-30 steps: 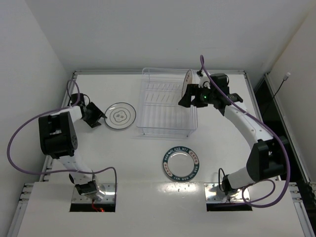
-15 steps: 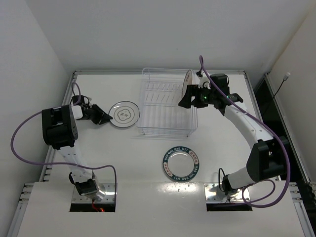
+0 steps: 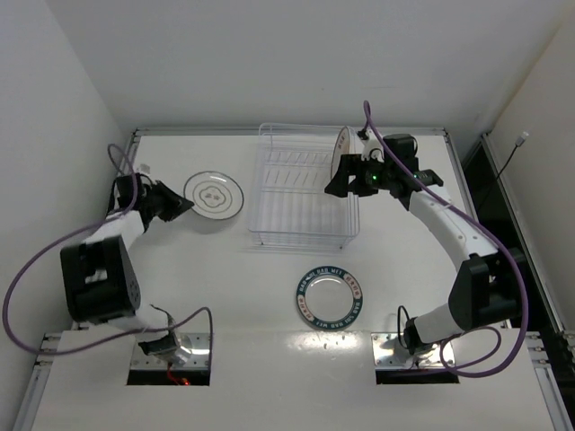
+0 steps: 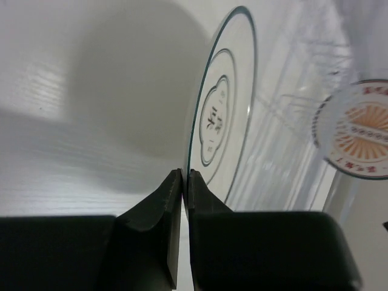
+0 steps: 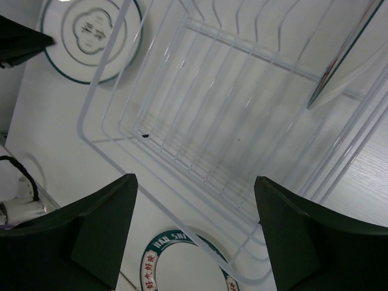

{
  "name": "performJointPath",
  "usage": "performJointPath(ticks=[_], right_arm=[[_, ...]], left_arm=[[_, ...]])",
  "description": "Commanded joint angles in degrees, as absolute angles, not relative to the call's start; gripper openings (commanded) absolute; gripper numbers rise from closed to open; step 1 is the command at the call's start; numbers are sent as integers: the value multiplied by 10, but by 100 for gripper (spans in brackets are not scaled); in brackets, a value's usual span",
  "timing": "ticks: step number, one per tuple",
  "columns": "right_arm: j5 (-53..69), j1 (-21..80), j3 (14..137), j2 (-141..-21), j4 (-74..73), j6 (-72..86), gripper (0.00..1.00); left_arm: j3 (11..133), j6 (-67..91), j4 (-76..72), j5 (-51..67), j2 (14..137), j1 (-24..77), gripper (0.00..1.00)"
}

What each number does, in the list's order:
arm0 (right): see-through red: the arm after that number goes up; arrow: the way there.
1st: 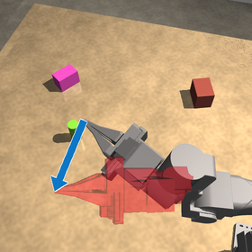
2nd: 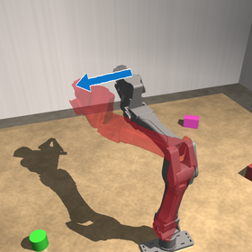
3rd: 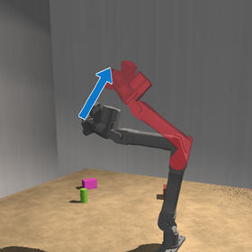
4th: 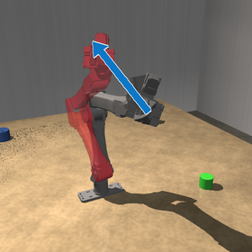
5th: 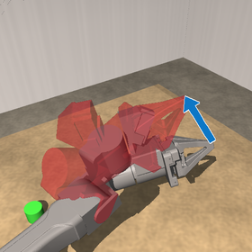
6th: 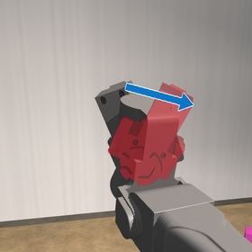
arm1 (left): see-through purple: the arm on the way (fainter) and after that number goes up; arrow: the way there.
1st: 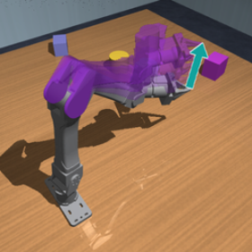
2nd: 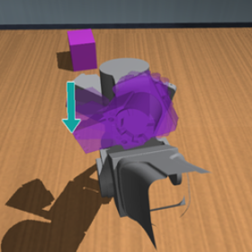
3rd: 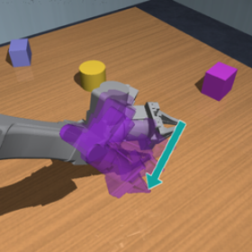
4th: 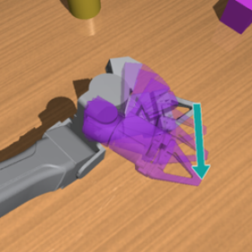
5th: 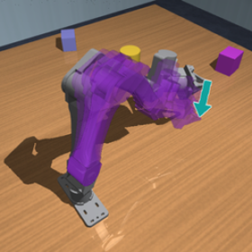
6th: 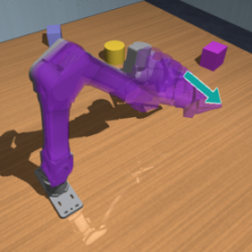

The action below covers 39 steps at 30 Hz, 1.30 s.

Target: Load the plates into the dish rack

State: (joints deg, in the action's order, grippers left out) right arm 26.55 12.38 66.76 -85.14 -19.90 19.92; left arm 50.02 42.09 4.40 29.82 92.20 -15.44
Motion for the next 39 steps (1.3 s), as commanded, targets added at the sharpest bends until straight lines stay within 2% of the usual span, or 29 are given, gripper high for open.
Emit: performJointPath(ticks=[1, 7, 11, 15, 20, 23, 31, 39], right_arm=[[305, 120, 677, -836, -172, 201, 75], [340, 120, 682, -836, -167, 201, 75], [361, 126, 688, -846, -172, 201, 75], [417, 126, 670, -860, -112, 242, 75], [459, 131, 640, -907, 15, 330, 75], [465, 151, 645, -932, 75, 367, 75], [446, 207, 738, -1006, 93, 388, 75], [440, 235, 777, -1041, 105, 409, 74]], left_arm=[[456, 457, -70, 283, 787, -157, 0], [412, 513, -231, 400, 758, -163, 0], [376, 623, -385, 472, 780, -163, 0], [343, 795, -686, 557, 859, -163, 0], [348, 932, -847, 592, 952, -158, 0], [354, 915, -846, 598, 959, -131, 0], [402, 702, -530, 591, 905, -52, 0], [419, 656, -466, 584, 905, -20, 0]])
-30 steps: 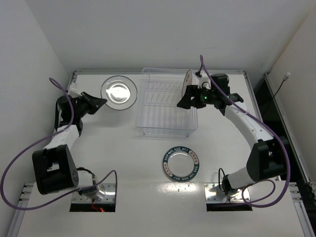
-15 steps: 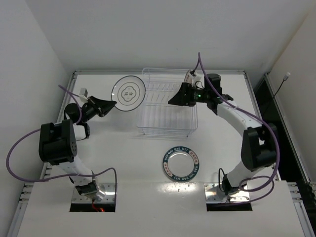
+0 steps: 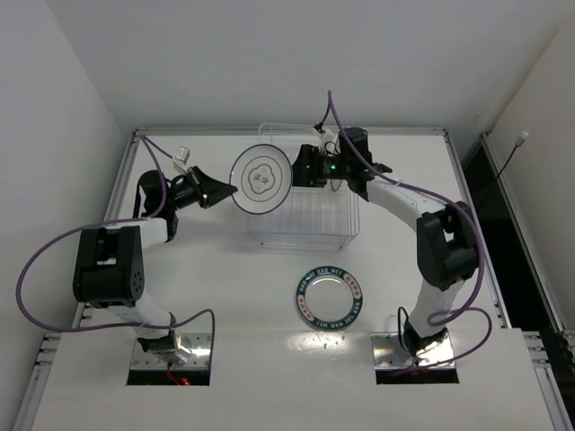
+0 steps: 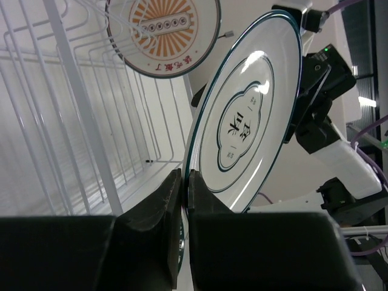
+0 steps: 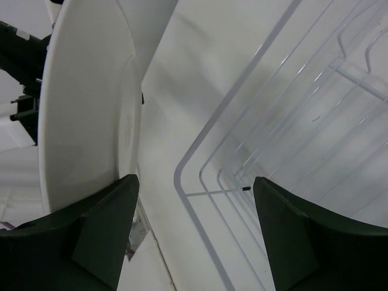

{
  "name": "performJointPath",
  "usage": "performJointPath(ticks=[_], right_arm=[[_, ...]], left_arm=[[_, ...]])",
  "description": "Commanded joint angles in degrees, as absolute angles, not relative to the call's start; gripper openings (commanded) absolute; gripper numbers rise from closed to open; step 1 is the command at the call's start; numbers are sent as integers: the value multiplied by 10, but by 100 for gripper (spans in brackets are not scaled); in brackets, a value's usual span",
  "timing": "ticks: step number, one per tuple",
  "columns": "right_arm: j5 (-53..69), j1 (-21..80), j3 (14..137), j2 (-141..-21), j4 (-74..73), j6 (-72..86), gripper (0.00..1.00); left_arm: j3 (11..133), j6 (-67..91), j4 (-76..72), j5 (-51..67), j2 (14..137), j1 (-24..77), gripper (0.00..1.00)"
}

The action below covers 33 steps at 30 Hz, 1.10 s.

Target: Load the plates into the dish rack

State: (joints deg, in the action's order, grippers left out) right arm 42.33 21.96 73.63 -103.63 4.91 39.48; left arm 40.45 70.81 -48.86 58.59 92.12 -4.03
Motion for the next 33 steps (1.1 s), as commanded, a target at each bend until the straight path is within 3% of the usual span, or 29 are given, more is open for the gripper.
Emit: performJointPath(ticks=[1, 17, 33], right_arm=[[440, 235, 777, -1042, 105, 409, 74], [396, 183, 706, -901, -15, 320, 72], [434, 189, 680, -955, 63, 372, 72]], left_arm=[[427, 637, -437, 584, 905, -20, 0], [438, 598, -381, 567, 888, -20, 0], [443, 587, -369, 562, 888, -20, 0]])
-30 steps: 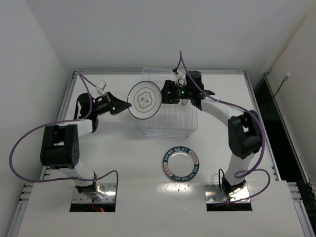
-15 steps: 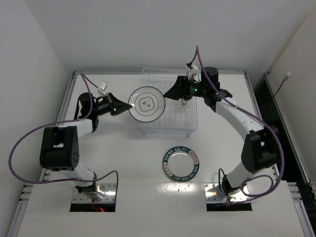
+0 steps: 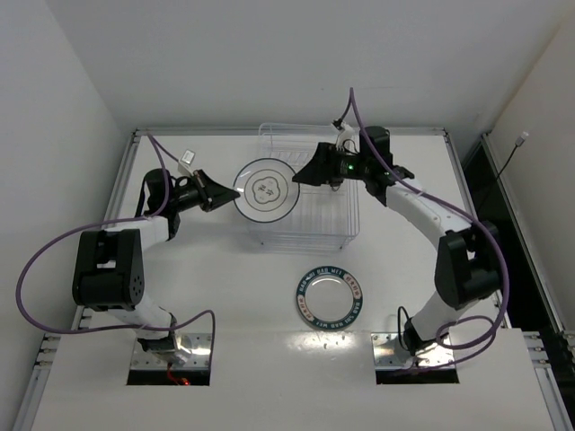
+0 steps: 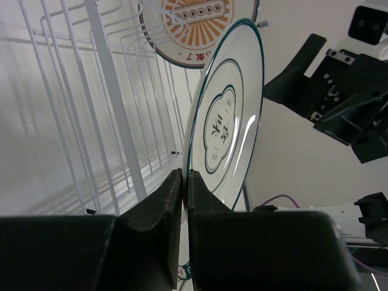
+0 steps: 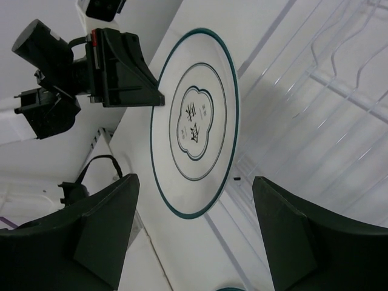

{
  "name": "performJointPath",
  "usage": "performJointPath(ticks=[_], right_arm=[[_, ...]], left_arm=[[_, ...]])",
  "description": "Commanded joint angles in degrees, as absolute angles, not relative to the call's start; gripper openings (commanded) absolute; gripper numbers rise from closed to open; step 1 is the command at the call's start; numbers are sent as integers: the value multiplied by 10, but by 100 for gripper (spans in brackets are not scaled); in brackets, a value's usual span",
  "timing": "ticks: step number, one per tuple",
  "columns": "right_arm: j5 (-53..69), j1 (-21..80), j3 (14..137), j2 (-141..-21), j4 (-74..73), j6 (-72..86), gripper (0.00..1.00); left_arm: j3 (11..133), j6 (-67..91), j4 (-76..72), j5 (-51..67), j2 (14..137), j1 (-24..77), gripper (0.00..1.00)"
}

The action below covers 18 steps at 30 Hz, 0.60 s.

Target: Load the plates into the dish rack

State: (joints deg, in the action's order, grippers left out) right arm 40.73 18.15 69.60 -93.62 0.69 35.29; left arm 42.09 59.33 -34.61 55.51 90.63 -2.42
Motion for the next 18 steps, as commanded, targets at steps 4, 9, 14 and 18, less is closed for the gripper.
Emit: performJointPath(ticks=[4, 9, 14, 18], right_arm=[[446, 201, 675, -970, 101, 399, 72], [457, 226, 686, -1009, 120, 412, 53], [448, 232, 714, -1015, 85, 412, 2], [396, 227, 720, -965, 22, 379, 0]], left_arm=[[443, 598, -381, 567, 888, -20, 0], [438, 609, -402, 572, 893, -20, 0], [438, 621, -412, 584, 904, -20, 0], [448, 621, -390, 595, 920, -20, 22]])
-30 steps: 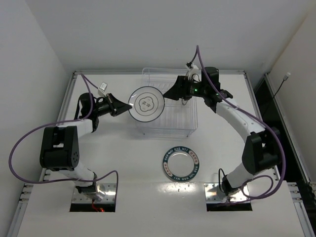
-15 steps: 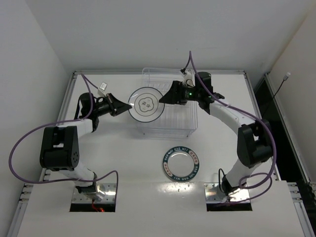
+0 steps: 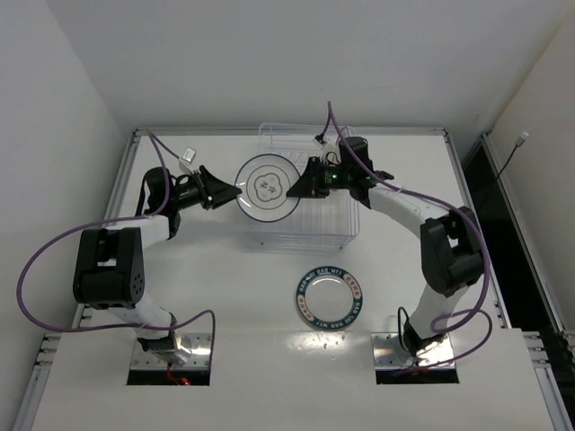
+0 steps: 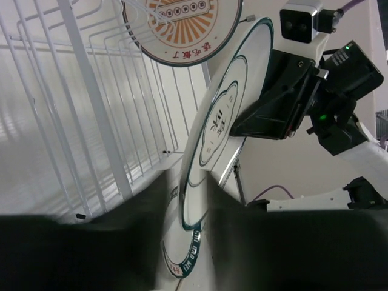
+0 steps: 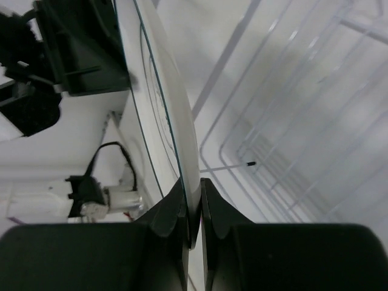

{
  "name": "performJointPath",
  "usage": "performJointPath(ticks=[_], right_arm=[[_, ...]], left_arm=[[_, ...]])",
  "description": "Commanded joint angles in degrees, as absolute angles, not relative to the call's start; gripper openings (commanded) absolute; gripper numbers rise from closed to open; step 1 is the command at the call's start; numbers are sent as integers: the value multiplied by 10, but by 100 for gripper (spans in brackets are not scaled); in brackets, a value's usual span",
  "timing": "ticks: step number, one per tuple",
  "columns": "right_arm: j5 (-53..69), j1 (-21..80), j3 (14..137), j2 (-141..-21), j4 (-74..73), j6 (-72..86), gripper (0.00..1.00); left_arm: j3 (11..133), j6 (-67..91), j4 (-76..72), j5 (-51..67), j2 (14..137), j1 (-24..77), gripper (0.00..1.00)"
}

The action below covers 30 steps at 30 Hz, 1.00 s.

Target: Load the plates into the dish rack

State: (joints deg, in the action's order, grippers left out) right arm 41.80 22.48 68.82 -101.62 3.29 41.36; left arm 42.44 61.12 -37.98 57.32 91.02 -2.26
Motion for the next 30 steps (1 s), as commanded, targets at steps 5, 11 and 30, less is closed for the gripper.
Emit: performJointPath(ticks=[5, 11, 30], right_arm=[[155, 221, 789, -892, -154, 315, 0], [-112, 234, 922, -892, -344, 295, 0], [-522, 315, 1201, -1173, -532, 308, 0]], left_arm=[[481, 542, -247, 551, 927, -20, 60], [491, 524, -208, 533, 916, -20, 61], [497, 513, -192, 528, 933, -20, 61]])
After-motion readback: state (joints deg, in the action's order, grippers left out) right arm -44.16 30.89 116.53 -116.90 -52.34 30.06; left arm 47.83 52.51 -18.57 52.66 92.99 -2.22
